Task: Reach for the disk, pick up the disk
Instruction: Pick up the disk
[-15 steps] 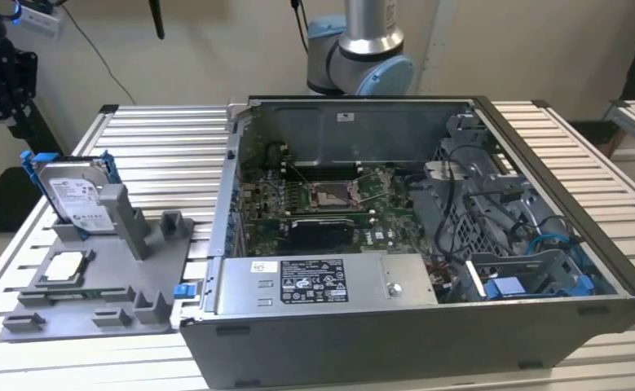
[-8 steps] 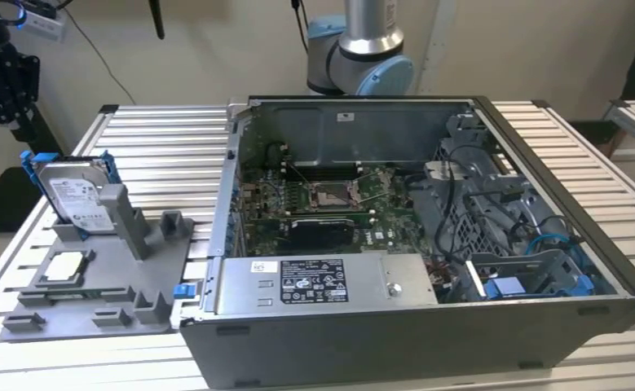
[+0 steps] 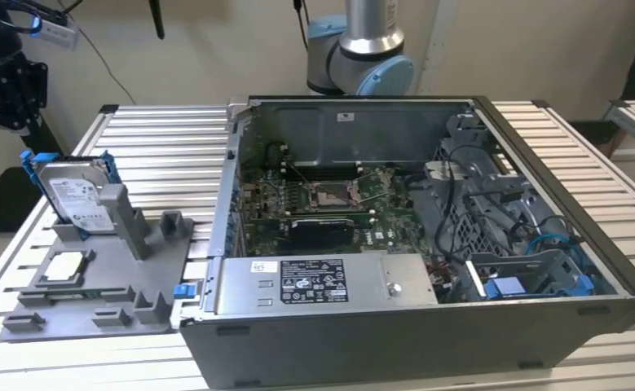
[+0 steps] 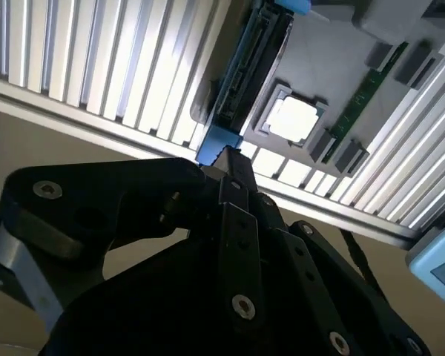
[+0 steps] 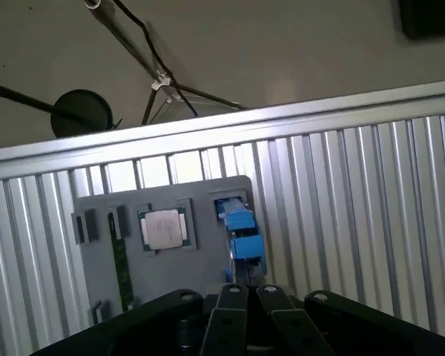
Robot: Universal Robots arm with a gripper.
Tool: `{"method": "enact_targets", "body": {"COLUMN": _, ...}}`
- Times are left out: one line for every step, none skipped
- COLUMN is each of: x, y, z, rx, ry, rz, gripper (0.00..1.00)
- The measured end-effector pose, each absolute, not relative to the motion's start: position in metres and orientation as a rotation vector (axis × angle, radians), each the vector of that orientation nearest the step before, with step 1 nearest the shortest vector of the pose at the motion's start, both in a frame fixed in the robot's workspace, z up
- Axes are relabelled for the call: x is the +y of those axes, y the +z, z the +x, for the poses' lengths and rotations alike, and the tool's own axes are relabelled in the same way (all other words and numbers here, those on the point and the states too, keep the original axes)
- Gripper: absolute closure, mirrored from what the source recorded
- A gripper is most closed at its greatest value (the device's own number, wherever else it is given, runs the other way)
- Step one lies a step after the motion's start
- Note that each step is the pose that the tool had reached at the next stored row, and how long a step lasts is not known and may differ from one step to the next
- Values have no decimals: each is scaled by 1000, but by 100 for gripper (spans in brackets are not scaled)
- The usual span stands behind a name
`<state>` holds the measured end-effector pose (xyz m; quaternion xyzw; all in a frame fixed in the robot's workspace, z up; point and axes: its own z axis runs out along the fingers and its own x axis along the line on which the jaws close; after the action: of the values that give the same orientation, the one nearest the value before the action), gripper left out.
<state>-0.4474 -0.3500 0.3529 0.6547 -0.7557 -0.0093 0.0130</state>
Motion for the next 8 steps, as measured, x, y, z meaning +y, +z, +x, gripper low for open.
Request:
{"method": "enact_targets", "body": {"x": -350, "y": 352, "z": -447, "rx": -2336, "ry": -28, "rz": 2062, "gripper": 100}}
{"method": "enact_targets", "body": {"x": -350, "y": 352, "z": -447, "rx": -2317, "ry": -28, "rz": 2082, "gripper": 100}}
{"method": "enact_targets", "body": {"x": -350, "y": 352, "z": -447, "rx": -2308, "ry": -28, "rz": 2092, "gripper": 100}}
{"method": "enact_targets", "body": {"x": -350, "y": 352, "z": -447, "rx": -2308, "ry": -27, "rz": 2092, "gripper": 100}}
{"method": "enact_targets", "body": {"x": -350, "y": 352, "z": -447, "rx": -2307, "ry": -27, "rz": 2093, "gripper": 100}}
{"method": "enact_targets", "body": {"x": -350, "y": 352, "z": -447, "rx": -2307, "ry": -27, "rz": 2093, "gripper": 0}}
{"method": "enact_targets", "body": {"x": -350, "y": 352, "z": -447, "rx": -2307, "ry": -27, "rz": 2093, "gripper": 0}}
{"method": "enact_targets", "body": {"x": -350, "y": 351, "z": -447, "rx": -2306, "ry": -27, "rz": 2094, "gripper": 0}}
